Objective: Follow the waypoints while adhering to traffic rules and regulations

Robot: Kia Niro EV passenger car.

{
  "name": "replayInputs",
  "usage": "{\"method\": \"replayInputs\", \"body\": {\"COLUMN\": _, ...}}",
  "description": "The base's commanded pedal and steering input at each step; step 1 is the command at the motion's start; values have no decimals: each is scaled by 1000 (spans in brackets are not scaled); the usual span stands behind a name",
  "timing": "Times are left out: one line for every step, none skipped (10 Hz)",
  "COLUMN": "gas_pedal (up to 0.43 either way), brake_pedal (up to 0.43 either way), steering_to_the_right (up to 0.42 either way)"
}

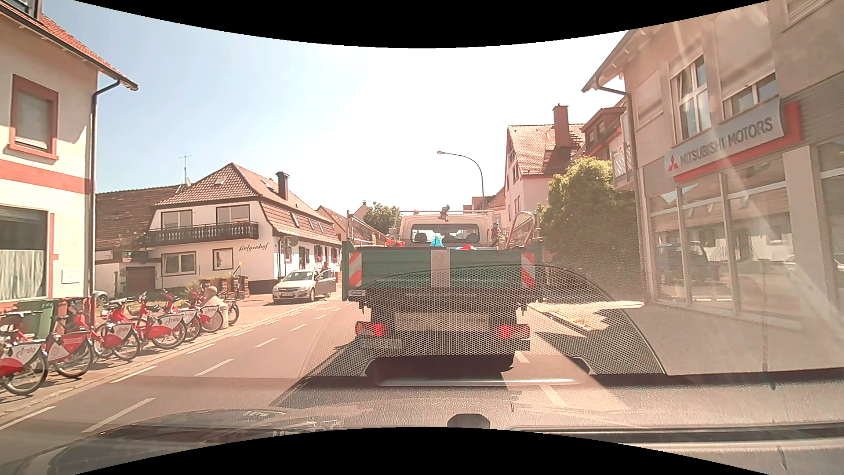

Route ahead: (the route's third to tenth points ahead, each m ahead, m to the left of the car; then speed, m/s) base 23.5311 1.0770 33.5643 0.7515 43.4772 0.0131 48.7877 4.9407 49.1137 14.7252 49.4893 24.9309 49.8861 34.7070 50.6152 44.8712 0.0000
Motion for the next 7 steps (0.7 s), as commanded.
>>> {"method": "replayInputs", "body": {"gas_pedal": 0, "brake_pedal": 189, "steering_to_the_right": 4}}
{"method": "replayInputs", "body": {"gas_pedal": 0, "brake_pedal": 189, "steering_to_the_right": 4}}
{"method": "replayInputs", "body": {"gas_pedal": 0, "brake_pedal": 189, "steering_to_the_right": 4}}
{"method": "replayInputs", "body": {"gas_pedal": 0, "brake_pedal": 189, "steering_to_the_right": 4}}
{"method": "replayInputs", "body": {"gas_pedal": 0, "brake_pedal": 189, "steering_to_the_right": 4}}
{"method": "replayInputs", "body": {"gas_pedal": 0, "brake_pedal": 189, "steering_to_the_right": 4}}
{"method": "replayInputs", "body": {"gas_pedal": 0, "brake_pedal": 183, "steering_to_the_right": 4}}
